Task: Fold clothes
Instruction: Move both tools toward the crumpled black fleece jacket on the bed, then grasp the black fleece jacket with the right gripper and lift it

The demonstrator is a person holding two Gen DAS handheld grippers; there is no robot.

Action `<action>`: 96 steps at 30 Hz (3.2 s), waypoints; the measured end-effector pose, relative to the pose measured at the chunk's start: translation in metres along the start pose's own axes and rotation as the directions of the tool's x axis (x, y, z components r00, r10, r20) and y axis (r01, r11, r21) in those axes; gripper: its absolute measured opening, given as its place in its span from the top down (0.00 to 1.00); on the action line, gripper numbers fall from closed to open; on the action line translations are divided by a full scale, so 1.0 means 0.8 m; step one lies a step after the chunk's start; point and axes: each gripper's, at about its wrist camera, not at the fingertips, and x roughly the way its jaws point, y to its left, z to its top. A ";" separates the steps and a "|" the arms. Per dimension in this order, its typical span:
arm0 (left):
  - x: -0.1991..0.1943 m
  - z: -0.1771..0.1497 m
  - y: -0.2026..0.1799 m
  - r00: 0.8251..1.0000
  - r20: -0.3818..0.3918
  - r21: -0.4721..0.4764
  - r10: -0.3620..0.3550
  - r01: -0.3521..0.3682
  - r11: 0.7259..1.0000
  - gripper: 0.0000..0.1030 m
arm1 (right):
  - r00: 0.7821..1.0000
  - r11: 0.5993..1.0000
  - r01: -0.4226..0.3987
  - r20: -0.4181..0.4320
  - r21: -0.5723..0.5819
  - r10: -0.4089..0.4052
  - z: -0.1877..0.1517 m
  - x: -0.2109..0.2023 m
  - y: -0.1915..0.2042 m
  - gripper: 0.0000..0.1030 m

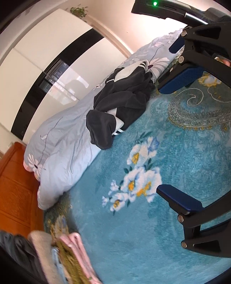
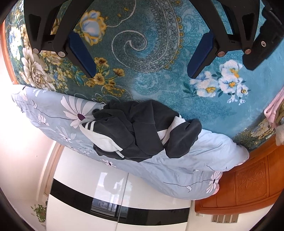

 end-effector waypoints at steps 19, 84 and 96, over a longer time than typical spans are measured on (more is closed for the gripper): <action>0.018 0.032 -0.014 0.990 -0.089 0.084 0.114 -0.106 0.991 0.00 | 0.998 0.999 -0.010 -0.058 -0.045 0.007 0.042 0.044 -0.004 0.01; -0.110 0.051 0.184 0.974 0.047 -0.286 0.223 -0.201 0.937 0.00 | 0.928 0.942 -0.337 0.169 -0.010 0.333 0.368 -0.075 0.049 0.89; -0.138 0.051 0.201 0.977 0.085 -0.336 0.196 -0.157 0.928 0.00 | 0.811 0.798 -0.582 -0.048 -0.154 0.583 0.227 -0.190 0.063 0.88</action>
